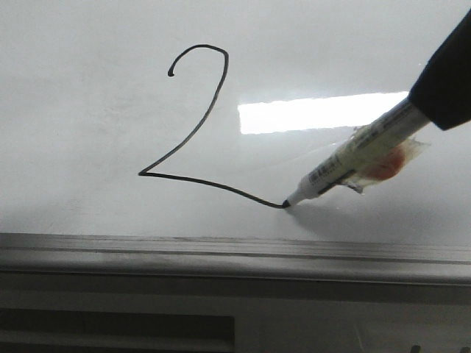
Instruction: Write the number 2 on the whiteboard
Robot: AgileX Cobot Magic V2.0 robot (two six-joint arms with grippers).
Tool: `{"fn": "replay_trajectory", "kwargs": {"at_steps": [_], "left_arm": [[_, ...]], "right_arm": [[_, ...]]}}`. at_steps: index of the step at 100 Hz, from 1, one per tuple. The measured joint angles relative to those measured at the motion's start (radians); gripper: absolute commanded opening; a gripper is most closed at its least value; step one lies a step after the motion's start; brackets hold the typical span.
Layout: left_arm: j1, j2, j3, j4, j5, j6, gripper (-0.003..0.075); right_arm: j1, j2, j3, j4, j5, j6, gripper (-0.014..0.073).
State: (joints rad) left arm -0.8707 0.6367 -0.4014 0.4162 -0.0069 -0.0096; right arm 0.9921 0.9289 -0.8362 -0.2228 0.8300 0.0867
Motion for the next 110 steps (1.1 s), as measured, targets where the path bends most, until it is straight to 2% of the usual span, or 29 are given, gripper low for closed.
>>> {"fn": "replay_trajectory", "kwargs": {"at_steps": [19,24,31,41,49,71,89,94,99,107,110], "left_arm": [[0.0,0.007,0.0,0.038,-0.036,0.0,-0.0014],[0.0,0.028,0.0,0.061,-0.044,0.0,0.0015],[0.0,0.072,0.0,0.097,-0.053,0.0,0.0114],[0.0,0.152,0.0,0.132,-0.099,0.0,0.0317],[0.0,0.217,0.0,0.141,-0.152,0.0,0.0384],[0.0,0.365,-0.042,0.202,-0.194,0.01,0.0379],[0.0,0.394,-0.057,0.225,-0.2,0.015,0.0353],[0.0,0.394,-0.058,0.225,-0.2,0.015,0.0295],[0.0,0.394,-0.06,0.226,-0.2,0.015,0.02],[0.0,0.394,-0.06,0.233,-0.2,0.015,0.0],[0.0,0.394,-0.06,0.238,-0.2,0.015,-0.0016]], "right_arm": [[0.0,-0.031,-0.006,0.045,-0.149,0.002,-0.0055],[0.0,-0.031,-0.006,0.049,-0.184,0.002,-0.0055],[0.0,-0.016,-0.008,0.052,-0.216,0.002,-0.0055],[0.0,0.017,-0.01,0.053,-0.225,0.002,-0.0055],[0.007,0.044,-0.012,0.053,-0.226,0.0,-0.0055],[0.075,0.106,-0.057,0.054,-0.233,-0.002,-0.0055],[0.084,0.129,-0.088,0.056,-0.244,-0.004,-0.0055],[0.084,0.131,-0.089,0.06,-0.249,-0.004,-0.0055],[0.084,0.131,-0.091,0.064,-0.253,-0.004,-0.0055],[0.084,0.131,-0.092,0.068,-0.257,-0.004,-0.0055],[0.084,0.131,-0.093,0.071,-0.259,-0.005,-0.0055]]}}
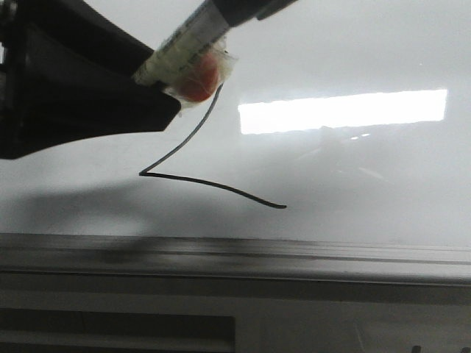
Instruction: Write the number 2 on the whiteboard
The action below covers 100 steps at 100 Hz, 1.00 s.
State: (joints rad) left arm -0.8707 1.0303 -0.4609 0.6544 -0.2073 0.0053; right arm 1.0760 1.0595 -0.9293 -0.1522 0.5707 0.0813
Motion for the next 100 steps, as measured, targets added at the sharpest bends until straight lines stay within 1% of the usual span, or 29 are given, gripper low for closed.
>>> {"fn": "replay_trajectory", "kwargs": {"at_steps": [8,29,32,36,39,41,43,46,49,50,51,53,54,56,59,61,67,75,89,100], "left_arm": [[0.0,0.0,0.0,0.03,0.004,0.016,-0.0019],[0.0,0.0,0.0,0.039,0.004,0.018,-0.0019],[0.0,0.0,0.0,0.039,0.004,0.018,-0.0019],[0.0,0.0,0.0,0.039,0.004,0.018,-0.0019],[0.0,0.0,0.0,0.039,0.004,0.018,-0.0019],[0.0,0.0,0.0,0.039,0.004,0.018,-0.0019],[0.0,0.0,0.0,0.039,0.004,0.018,-0.0019],[0.0,0.0,0.0,0.037,0.004,0.018,-0.0019],[0.0,0.0,0.0,0.034,0.004,0.018,-0.0019],[0.0,0.0,0.0,0.031,0.004,0.018,-0.0019],[0.0,0.0,0.0,0.029,0.004,0.016,-0.0019],[0.0,0.0,0.0,0.023,0.002,0.016,-0.002],[0.0,0.0,0.0,0.02,0.002,0.016,-0.0019],[0.0,0.0,0.0,0.012,0.002,0.014,-0.0019],[0.0,0.0,0.0,-0.005,0.002,0.014,-0.002],[0.0,0.0,0.0,-0.014,0.003,0.014,-0.002],[0.0,0.0,0.0,-0.066,0.003,0.014,-0.002],[0.0,-0.009,0.0,-0.163,0.006,0.012,-0.002],[0.007,-0.045,0.0,-0.422,0.009,0.012,-0.002],[0.056,-0.078,0.0,-0.649,0.014,0.01,-0.0019]], "right_arm": [[0.0,0.0,0.0,0.004,-0.005,0.0,-0.0055],[0.0,0.0,0.0,0.015,-0.005,-0.003,-0.0055],[0.0,0.0,0.0,0.015,-0.005,-0.003,-0.0049],[0.0,0.0,0.0,0.016,-0.005,-0.003,-0.0019],[0.0,0.0,0.0,0.016,-0.006,-0.003,0.002],[0.0,0.0,0.0,0.017,-0.008,-0.003,0.006],[0.0,0.0,0.0,0.017,-0.011,-0.003,0.0129],[0.0,0.0,0.0,0.017,-0.013,-0.003,0.019],[0.0,0.0,0.0,0.017,-0.019,-0.003,0.0302],[0.0,0.0,0.0,0.017,-0.023,-0.003,0.0325],[0.0,0.0,0.0,0.019,-0.025,-0.003,0.037],[0.0,0.0,0.0,0.019,-0.031,-0.003,0.0413],[0.0,0.0,0.0,0.019,-0.034,-0.003,0.0453],[0.0,0.0,0.0,0.017,-0.043,-0.003,0.0504],[-0.002,0.0,0.0,0.008,-0.057,-0.003,0.0558],[-0.004,0.0,0.0,-0.001,-0.067,-0.003,0.0568],[-0.015,0.0,0.0,-0.038,-0.095,-0.003,0.0563],[-0.042,-0.017,0.0,-0.084,-0.114,-0.003,0.0509],[-0.086,-0.093,0.0,-0.143,-0.123,-0.003,0.0422],[-0.113,-0.166,0.0,-0.167,-0.106,-0.003,0.0381]]}}
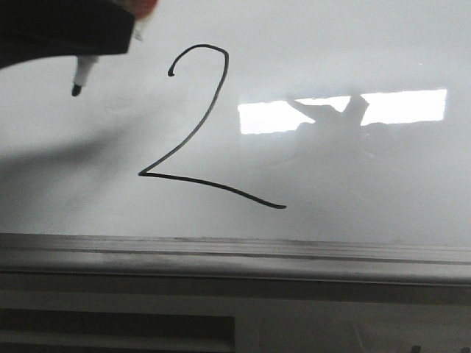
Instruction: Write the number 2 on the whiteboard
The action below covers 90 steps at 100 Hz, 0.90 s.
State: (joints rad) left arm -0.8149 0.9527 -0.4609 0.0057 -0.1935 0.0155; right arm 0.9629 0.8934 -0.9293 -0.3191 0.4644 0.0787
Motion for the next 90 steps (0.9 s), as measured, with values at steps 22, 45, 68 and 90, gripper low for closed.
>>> {"fn": "replay_trajectory", "kwargs": {"at_steps": [22,45,68,90], "left_arm": [[0.084,-0.015,0.0,-0.343,0.124,0.0,-0.0019],[0.086,0.019,0.0,-0.446,0.141,0.0,-0.002],[0.086,0.068,0.0,-0.536,0.139,0.0,-0.0019],[0.088,0.079,0.0,-0.562,0.165,0.0,-0.002]], "right_arm": [[-0.029,-0.102,0.0,-0.013,0.075,0.0,0.0368],[-0.029,-0.109,0.0,-0.014,0.136,0.0,0.0367],[-0.029,-0.099,0.0,-0.014,0.138,-0.002,0.0367],[-0.029,-0.099,0.0,-0.014,0.138,-0.002,0.0367]]}}
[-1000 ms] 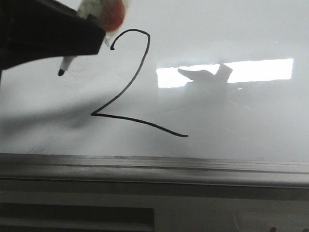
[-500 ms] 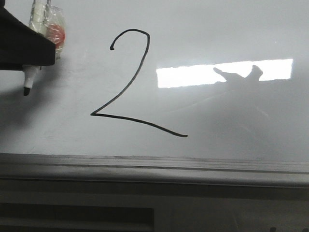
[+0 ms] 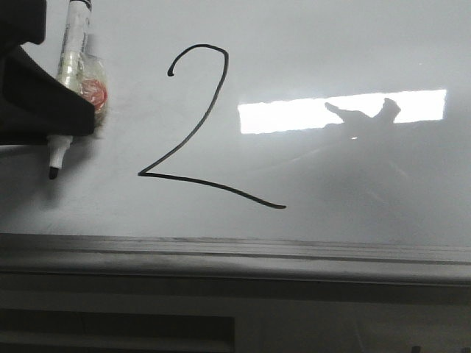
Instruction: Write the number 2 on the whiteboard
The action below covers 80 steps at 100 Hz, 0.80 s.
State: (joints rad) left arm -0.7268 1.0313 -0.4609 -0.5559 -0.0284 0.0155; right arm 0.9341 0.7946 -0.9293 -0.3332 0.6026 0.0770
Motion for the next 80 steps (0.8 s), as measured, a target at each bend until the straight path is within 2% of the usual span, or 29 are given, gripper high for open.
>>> {"fn": "replay_trajectory", "kwargs": {"at_steps": [49,56,71,80], "left_arm": [[0.0,0.0,0.0,-0.003,0.034,0.0,-0.0005],[0.0,0.0,0.0,-0.003,0.035,0.0,0.0058],[0.0,0.0,0.0,-0.003,0.036,0.0,0.0277],[0.0,0.0,0.0,-0.003,0.021,-0.002,0.0321]], "right_arm": [[0.0,0.0,0.0,0.0,0.0,0.002,0.0367],[0.0,0.0,0.0,0.002,0.0,0.002,0.0367],[0.0,0.0,0.0,0.005,0.0,0.002,0.0367],[0.0,0.0,0.0,0.008,0.0,0.0,0.0367]]}}
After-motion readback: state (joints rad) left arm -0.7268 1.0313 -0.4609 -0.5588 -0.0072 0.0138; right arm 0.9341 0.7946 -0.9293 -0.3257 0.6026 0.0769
